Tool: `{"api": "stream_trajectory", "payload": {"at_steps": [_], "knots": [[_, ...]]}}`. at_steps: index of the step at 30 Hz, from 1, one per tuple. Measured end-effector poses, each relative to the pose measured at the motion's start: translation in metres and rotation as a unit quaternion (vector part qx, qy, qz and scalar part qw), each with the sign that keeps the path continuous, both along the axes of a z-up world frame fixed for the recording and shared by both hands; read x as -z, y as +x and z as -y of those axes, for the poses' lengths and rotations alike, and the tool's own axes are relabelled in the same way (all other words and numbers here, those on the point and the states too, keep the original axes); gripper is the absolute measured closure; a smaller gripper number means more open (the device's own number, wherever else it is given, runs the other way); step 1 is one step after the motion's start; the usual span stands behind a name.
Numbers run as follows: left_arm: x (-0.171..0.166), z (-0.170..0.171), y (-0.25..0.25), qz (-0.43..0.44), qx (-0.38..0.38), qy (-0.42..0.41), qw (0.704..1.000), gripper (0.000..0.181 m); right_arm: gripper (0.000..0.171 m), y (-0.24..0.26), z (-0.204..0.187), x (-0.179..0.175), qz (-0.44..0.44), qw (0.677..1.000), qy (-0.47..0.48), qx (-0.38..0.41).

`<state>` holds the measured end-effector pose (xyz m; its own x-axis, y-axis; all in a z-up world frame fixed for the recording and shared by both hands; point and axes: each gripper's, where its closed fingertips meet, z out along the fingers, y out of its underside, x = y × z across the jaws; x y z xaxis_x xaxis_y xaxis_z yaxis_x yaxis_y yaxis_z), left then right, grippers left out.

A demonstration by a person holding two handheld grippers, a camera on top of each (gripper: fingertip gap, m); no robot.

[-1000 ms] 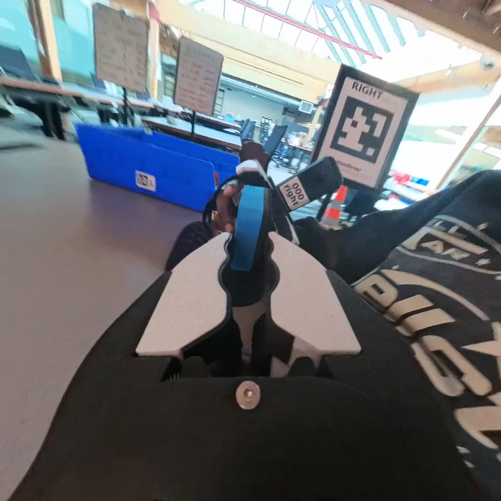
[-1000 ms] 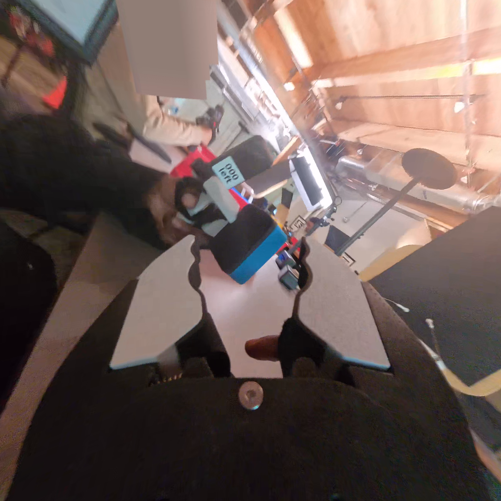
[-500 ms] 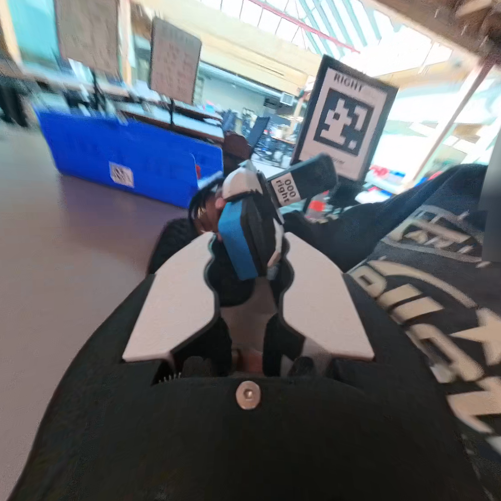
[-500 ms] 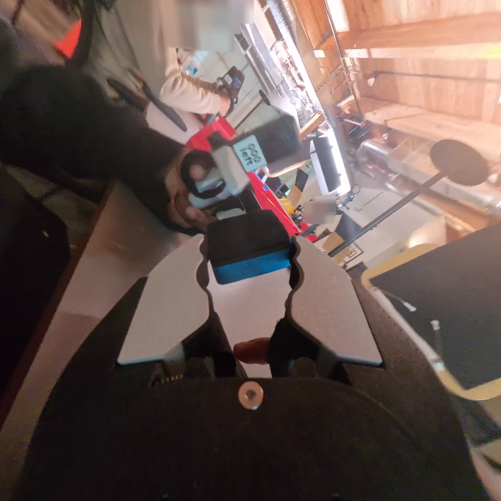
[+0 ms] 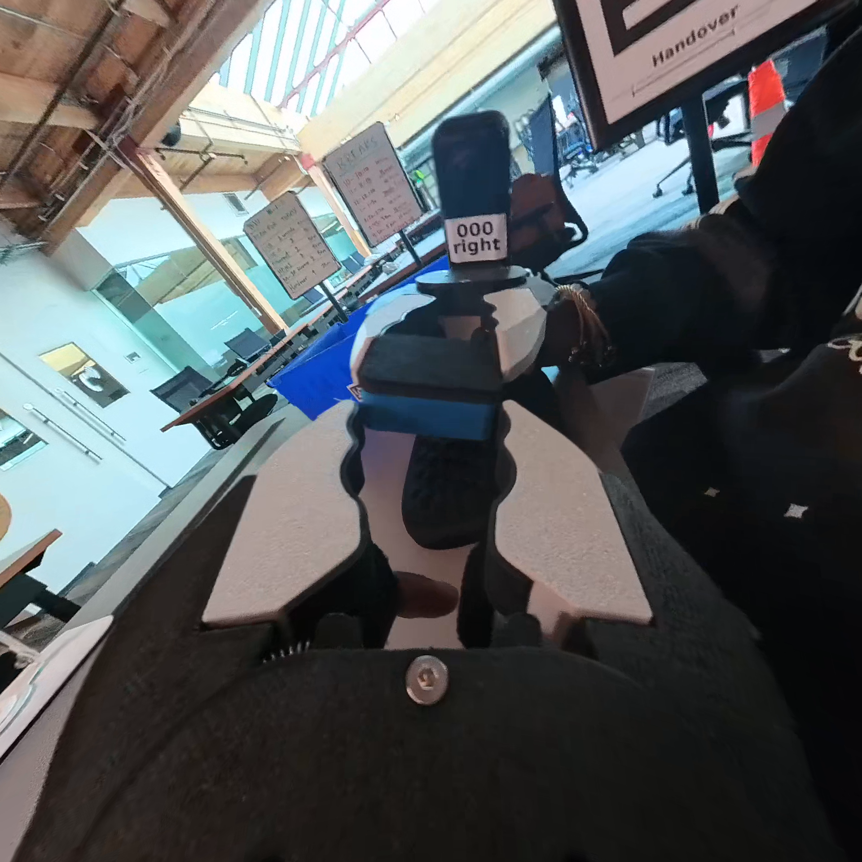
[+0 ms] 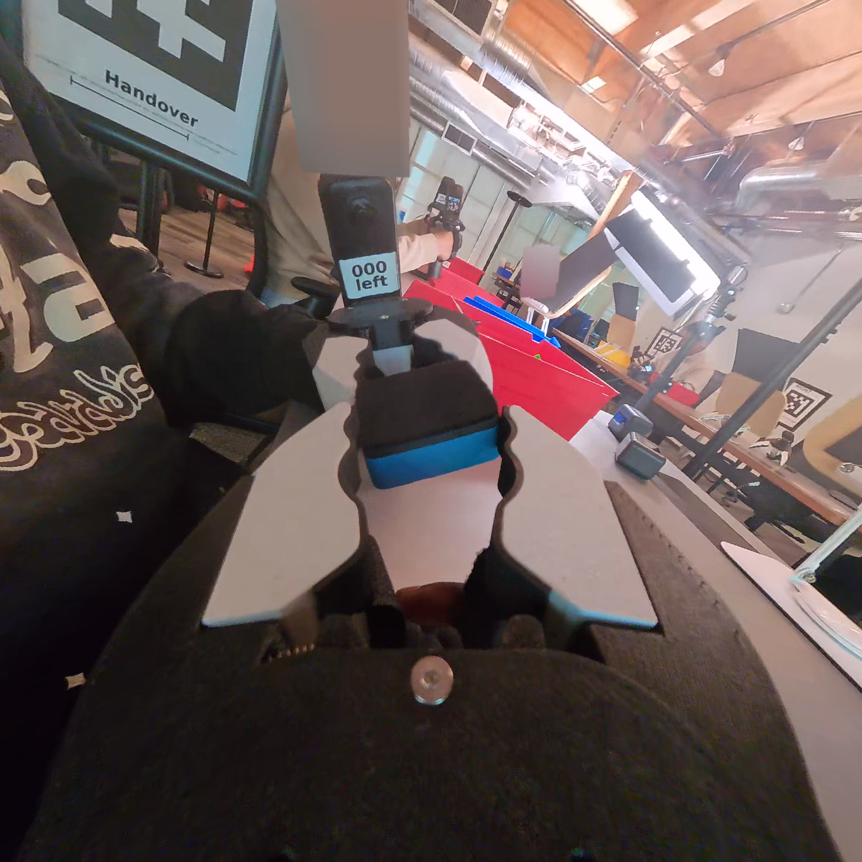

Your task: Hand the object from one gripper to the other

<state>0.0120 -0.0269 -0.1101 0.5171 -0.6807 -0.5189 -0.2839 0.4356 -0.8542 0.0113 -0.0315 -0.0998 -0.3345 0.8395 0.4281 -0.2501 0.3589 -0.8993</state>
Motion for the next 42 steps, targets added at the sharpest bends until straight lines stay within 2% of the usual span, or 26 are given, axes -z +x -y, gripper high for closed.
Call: {"api": "stream_trajectory", "payload": {"at_steps": [4,7,10,14,17,18,21,23,25,27,28,32,37,39,42], "knots": [[0.002,0.000,-0.002,-0.005,-0.001,-0.033,0.999,0.129,0.113,-0.002,0.000,0.001,-0.002,1.000,0.005,0.006],[-0.004,-0.001,-0.010,0.061,0.021,-0.126,0.990,0.129,0.114,0.002,-0.003,-0.009,-0.059,0.997,0.024,0.032],[-0.010,0.003,-0.021,0.142,0.069,-0.238,0.958,0.129,0.112,0.007,-0.006,-0.022,-0.146,0.984,0.069,0.078],[-0.007,0.009,-0.019,0.189,0.128,-0.351,0.908,0.129,0.119,-0.003,-0.002,-0.008,-0.148,0.958,0.207,0.136],[-0.004,0.010,-0.017,0.190,0.138,-0.379,0.895,0.129,0.139,-0.007,0.000,-0.002,-0.148,0.941,0.261,0.158],[-0.003,0.010,-0.017,0.189,0.138,-0.381,0.894,0.129,0.147,-0.007,0.000,-0.003,-0.149,0.940,0.263,0.161],[-0.006,0.007,-0.017,0.194,0.130,-0.359,0.904,0.128,0.148,-0.007,-0.003,-0.001,-0.128,0.946,0.252,0.160],[-0.016,0.005,-0.020,0.189,0.107,-0.268,0.939,0.122,0.148,-0.007,-0.004,-0.001,-0.102,0.964,0.205,0.137],[-0.032,0.007,-0.024,0.181,0.073,-0.134,0.972,0.117,0.148,-0.005,-0.008,-0.003,-0.071,0.983,0.129,0.111],[-0.044,0.009,-0.027,0.169,0.039,-0.021,0.985,0.118,0.149,-0.003,-0.009,-0.003,-0.031,0.997,0.040,0.060],[-0.046,0.011,-0.026,0.156,0.032,0.007,0.987,0.118,0.149,-0.001,-0.010,-0.004,-0.019,0.999,0.009,0.042],[-0.035,0.006,-0.021,0.117,0.017,0.003,0.993,0.129,0.149,0.003,-0.014,-0.010,-0.006,0.998,-0.057,0.010],[-0.019,-0.001,-0.015,0.077,0.001,-0.028,0.997,0.145,0.149,0.001,-0.011,-0.004,0.008,0.999,-0.045,0.010],[-0.014,0.001,-0.012,0.074,0.015,-0.062,0.995,0.159,0.149,-0.001,-0.012,-0.004,0.010,0.999,-0.047,0.015],[-0.011,-0.001,-0.016,0.108,0.033,-0.156,0.981,0.160,0.149,0.000,-0.013,-0.006,-0.004,0.999,-0.043,0.023]]}}
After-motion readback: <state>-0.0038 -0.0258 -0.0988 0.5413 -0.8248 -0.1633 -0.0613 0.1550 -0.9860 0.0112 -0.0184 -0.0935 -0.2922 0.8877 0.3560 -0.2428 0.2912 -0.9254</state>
